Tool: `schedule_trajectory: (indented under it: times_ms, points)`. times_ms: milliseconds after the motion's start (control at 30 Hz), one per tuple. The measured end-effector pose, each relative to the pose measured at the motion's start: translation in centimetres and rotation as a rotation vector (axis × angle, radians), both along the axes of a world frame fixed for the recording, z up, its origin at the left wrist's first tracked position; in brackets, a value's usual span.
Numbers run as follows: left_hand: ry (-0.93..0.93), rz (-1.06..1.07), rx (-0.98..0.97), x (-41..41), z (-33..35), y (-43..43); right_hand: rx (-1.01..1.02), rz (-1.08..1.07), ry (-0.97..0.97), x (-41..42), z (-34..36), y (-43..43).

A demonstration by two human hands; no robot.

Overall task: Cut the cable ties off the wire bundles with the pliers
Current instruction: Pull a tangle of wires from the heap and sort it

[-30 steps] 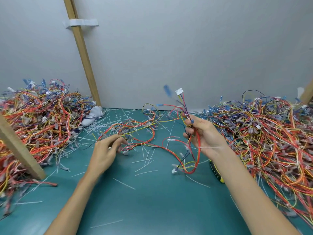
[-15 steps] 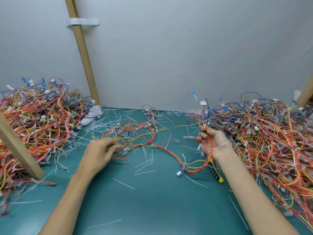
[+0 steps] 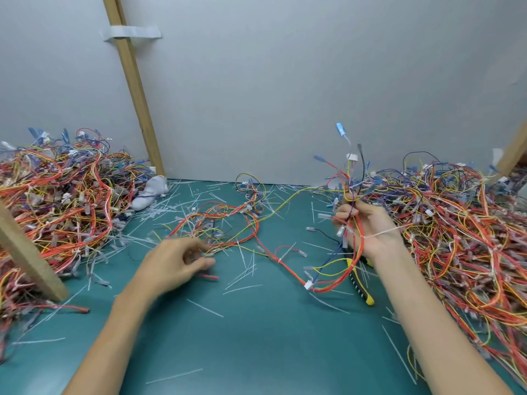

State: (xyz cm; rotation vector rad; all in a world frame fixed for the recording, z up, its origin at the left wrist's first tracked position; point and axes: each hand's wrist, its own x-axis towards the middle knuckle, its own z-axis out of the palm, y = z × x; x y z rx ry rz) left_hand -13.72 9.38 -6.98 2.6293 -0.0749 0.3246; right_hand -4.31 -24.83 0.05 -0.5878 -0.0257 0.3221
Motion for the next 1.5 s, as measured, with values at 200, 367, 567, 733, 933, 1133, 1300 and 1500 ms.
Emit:
schedule_trajectory:
  times_ms: [200,367,567,733,933,1133,1300,1500]
  points:
    - [-0.052,0.034,0.006,0.8,-1.5,2.0,0.001,-0.005,-0.016,0.1,0.7,-0.9]
    - [-0.163,0.274,-0.018,1.0,-2.6,3.9,0.039,0.012,0.015,0.1,0.2,-0.6]
    - [-0.256,0.354,0.079,0.6,-2.3,3.7,-0.009,-0.048,0.063,0.4,-0.8,0.4]
    - [-0.320,0.183,0.139,0.2,-0.7,1.3,-0.050,-0.030,0.114,0.8,-2.1,0.8]
    - [-0.249,0.012,-0.053,0.4,-0.7,-0.3,-0.085,-0.020,0.132,0.8,-2.8,1.4]
    - [-0.082,0.180,-0.010,0.3,-0.8,0.9,-0.081,-0.023,0.137,0.9,-2.8,0.9]
    - [-0.042,0.164,-0.011,0.4,-0.9,0.9,-0.058,-0.053,0.113,1.1,-2.6,0.4]
    - [-0.175,0.251,-0.093,0.5,-1.2,0.4,-0.026,-0.028,0.092,0.9,-2.3,0.3]
